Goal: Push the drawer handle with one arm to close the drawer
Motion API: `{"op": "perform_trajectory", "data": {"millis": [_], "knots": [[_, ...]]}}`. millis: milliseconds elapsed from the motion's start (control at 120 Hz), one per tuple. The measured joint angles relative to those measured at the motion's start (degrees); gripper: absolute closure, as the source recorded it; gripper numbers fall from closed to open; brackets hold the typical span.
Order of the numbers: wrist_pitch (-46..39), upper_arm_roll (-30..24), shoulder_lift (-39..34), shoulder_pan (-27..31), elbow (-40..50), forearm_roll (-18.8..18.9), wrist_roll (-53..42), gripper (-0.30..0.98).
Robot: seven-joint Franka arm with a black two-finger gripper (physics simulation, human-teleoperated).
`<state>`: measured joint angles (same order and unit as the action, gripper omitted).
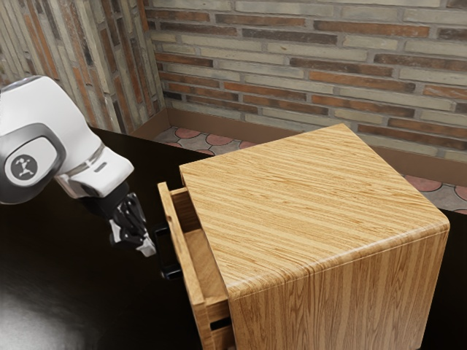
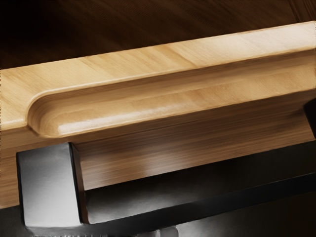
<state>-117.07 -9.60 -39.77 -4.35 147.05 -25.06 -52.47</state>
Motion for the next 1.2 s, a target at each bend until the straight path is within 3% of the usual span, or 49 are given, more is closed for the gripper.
{"op": "perform_trajectory", "data": {"millis": [1200], "knots": [[-3.22,-0.77,9.72,-1.91,-6.62,0.01,-0.01,0.79]]}}
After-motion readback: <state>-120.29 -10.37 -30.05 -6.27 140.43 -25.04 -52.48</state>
